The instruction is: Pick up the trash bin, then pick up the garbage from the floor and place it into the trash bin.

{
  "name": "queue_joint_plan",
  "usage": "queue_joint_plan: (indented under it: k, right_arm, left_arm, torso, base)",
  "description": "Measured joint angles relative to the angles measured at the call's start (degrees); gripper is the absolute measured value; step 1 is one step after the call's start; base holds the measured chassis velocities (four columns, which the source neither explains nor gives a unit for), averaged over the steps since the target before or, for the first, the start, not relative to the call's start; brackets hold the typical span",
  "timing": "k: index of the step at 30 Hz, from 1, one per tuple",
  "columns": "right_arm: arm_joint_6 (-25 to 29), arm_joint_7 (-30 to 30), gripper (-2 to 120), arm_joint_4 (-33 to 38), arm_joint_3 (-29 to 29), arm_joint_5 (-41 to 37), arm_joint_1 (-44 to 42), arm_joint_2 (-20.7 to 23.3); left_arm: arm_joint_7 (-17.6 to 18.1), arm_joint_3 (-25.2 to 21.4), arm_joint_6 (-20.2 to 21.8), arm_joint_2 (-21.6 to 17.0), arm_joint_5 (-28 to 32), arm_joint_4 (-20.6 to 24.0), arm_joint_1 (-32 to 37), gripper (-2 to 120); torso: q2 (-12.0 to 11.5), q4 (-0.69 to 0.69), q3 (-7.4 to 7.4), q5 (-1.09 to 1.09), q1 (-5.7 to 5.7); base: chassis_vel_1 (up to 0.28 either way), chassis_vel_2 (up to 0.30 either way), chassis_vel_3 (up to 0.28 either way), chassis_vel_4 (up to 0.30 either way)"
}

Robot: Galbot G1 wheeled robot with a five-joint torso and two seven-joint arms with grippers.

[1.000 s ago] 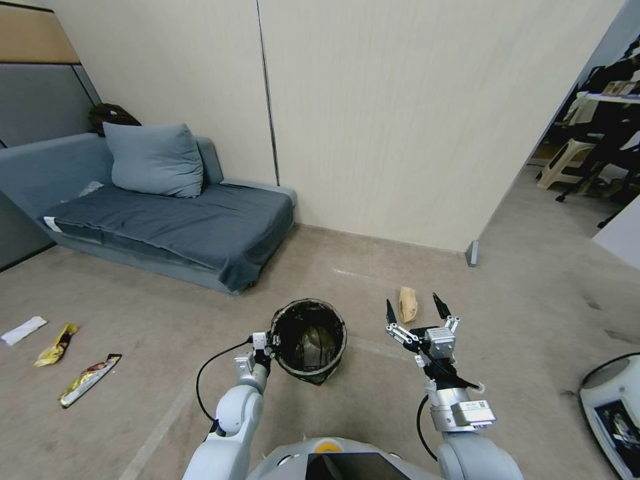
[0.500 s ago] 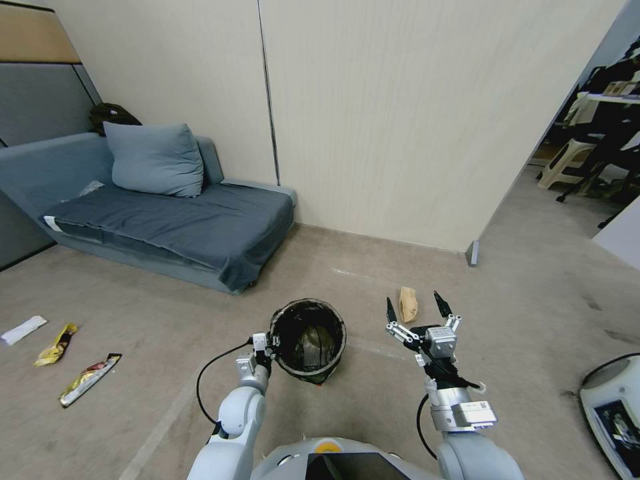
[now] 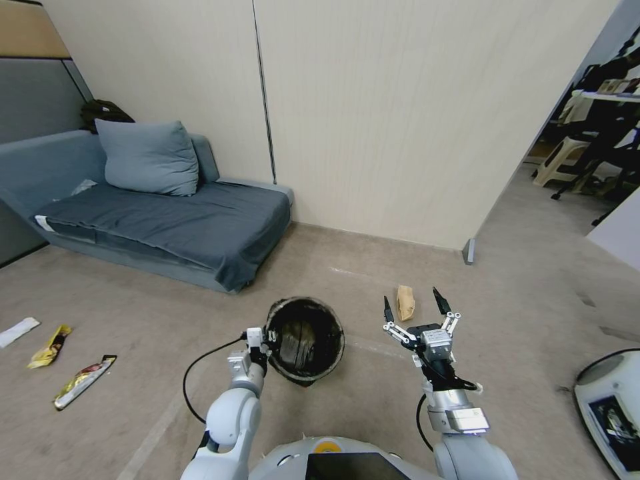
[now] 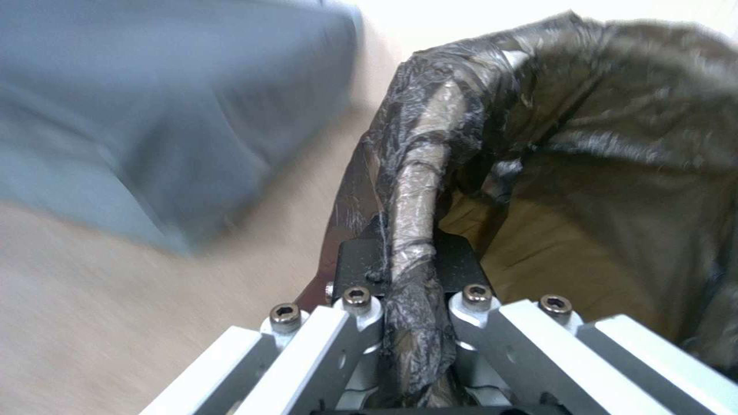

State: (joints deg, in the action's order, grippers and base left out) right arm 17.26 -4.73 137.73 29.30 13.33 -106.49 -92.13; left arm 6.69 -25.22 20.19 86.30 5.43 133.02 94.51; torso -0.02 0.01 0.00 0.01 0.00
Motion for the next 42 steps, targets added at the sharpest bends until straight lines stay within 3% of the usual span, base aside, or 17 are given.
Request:
queue_joint_plan:
  k: [13, 21, 42]
  right_arm:
    - [0.6, 0.1, 100, 0.2, 0.1, -1.3, -0.2, 0.0]
    - [-0.1, 1.4, 100, 0.1, 0.3, -2.2, -0.2, 0.0]
    - [-0.7, 2.5, 100, -0.5, 0.8, -3.2, 0.0, 0.0]
  left_arm:
    - [2.2, 0.3, -1.6, -1.0, -5.6, 10.2, 5.8, 3]
    - [3.9, 0.8, -2.9, -2.0, -6.3, 10.2, 7.0, 3]
    - [4.0, 1.5, -3.7, -1.4, -7.2, 10.8, 6.8, 2]
  torso:
    - [0.0, -0.01, -0.01, 0.0, 0.0]
    - [0.0, -0.01, 0.0, 0.0, 0.0]
    - [0.0, -0.01, -0.01, -0.01, -0.01]
  base:
    - [0.0, 0.0, 0.0, 0.0]
    - [0.0, 0.0, 0.0, 0.0]
    - [-0.016, 0.014, 0.013, -0.014]
